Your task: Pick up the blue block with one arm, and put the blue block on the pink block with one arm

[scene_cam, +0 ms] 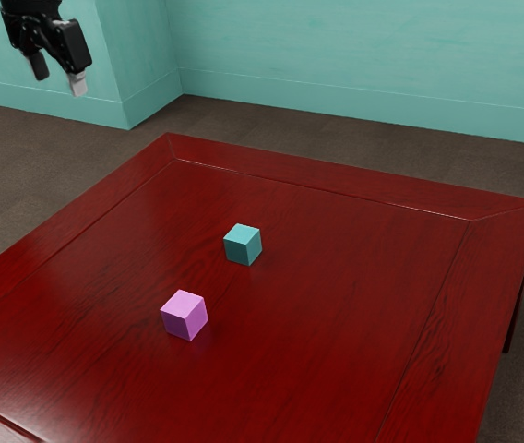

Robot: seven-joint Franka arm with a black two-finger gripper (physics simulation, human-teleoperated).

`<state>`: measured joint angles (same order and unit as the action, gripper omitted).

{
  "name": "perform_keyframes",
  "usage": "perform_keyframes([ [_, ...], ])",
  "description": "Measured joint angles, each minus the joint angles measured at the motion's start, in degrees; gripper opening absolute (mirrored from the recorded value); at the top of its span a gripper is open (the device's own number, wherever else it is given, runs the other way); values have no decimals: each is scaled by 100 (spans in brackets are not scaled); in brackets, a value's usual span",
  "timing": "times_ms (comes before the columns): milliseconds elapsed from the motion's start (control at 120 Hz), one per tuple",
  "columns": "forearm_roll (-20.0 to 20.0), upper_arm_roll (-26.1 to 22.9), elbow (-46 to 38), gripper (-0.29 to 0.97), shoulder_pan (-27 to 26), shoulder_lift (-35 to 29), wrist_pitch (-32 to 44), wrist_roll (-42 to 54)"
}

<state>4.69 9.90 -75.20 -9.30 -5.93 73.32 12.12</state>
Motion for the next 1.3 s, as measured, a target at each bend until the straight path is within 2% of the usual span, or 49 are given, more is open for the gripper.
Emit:
perform_keyframes([
  [200,319,-19,-132,68,27,158,-94,35],
  [317,547,-15,-705,68,-83,203,117,25],
  [458,680,8,-1421,68,-21,432,775,-67],
  [683,814,13,-1522,68,39,1234,1609,-203],
  [808,765,11,-1514,68,-6,1782,2181,-285],
  [975,482,12,-1343,68,349,2530,2870,-386],
  [1300,-102,-30,-495,68,444,3721,3363,-818],
])
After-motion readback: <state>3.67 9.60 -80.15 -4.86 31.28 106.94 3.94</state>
